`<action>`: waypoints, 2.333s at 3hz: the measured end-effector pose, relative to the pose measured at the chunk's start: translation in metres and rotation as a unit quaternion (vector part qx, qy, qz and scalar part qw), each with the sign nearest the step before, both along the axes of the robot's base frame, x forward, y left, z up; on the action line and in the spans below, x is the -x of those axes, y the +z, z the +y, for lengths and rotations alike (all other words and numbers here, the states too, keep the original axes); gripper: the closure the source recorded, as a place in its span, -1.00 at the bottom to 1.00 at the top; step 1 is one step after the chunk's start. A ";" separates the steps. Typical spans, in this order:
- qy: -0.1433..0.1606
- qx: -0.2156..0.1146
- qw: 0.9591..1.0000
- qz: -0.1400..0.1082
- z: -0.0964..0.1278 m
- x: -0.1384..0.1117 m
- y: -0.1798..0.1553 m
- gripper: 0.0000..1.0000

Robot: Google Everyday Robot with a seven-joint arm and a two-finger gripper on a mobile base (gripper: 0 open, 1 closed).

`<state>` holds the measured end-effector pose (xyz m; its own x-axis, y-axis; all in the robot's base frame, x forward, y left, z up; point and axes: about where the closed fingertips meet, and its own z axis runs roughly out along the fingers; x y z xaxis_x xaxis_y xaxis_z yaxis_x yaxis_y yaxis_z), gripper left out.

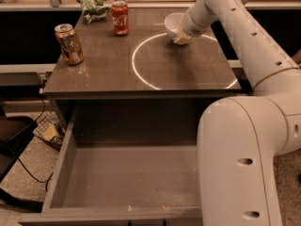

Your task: Move white bowl near orange can

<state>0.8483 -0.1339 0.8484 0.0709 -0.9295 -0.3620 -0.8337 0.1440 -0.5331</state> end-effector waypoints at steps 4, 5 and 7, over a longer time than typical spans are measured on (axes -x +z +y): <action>0.006 -0.002 0.999 -0.045 -0.005 0.047 0.085 1.00; 0.054 0.014 0.997 -0.059 0.033 0.082 0.119 1.00; 0.140 0.021 0.988 -0.062 0.100 0.125 0.124 1.00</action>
Offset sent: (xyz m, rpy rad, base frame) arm -0.0411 -0.0524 0.0713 0.0581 -0.0931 -0.0841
